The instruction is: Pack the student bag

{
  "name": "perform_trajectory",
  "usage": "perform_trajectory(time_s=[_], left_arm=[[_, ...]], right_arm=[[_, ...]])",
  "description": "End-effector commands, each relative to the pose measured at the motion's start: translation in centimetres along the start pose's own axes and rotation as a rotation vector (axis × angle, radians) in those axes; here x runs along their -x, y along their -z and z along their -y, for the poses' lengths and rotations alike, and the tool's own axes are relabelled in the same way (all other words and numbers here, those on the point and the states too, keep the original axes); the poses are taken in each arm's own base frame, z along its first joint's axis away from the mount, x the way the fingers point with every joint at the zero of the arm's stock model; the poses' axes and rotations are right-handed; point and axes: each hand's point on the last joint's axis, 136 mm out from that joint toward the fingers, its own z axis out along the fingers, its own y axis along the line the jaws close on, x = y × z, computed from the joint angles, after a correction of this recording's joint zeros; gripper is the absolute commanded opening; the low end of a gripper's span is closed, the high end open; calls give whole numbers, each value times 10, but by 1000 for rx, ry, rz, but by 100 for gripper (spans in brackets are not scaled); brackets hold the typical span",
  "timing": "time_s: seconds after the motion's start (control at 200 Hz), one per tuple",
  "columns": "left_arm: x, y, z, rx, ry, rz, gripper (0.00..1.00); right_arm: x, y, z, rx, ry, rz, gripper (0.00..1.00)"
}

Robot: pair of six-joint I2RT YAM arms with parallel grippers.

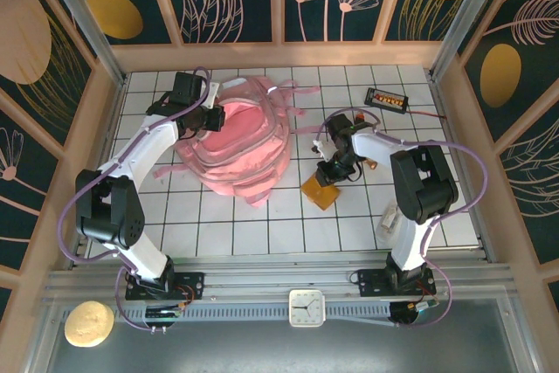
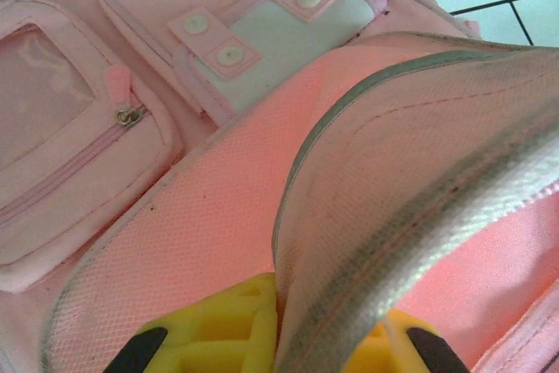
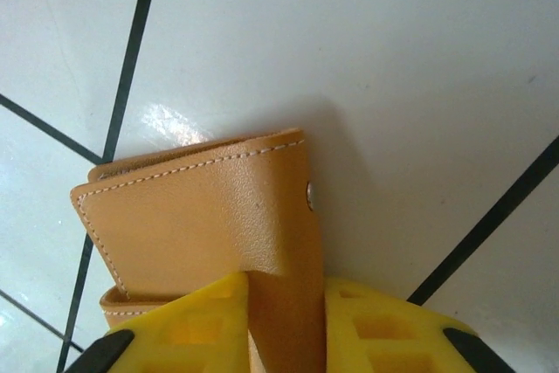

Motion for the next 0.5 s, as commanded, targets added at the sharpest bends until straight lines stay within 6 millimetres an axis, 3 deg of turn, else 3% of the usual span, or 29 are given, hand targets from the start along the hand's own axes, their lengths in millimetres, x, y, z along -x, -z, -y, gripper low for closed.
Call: perform_trajectory(time_s=[0.0,0.26,0.495], left_arm=[[10,2,11,-67,46,24,0],[9,5,22,-122,76,45,0],[13,6,32,-163,96,54,0]], right_arm=[[-13,12,1,0,-63,-37,15],[5,59,-8,118,-167,154,1],[22,129,-28,305,-259,379,0]])
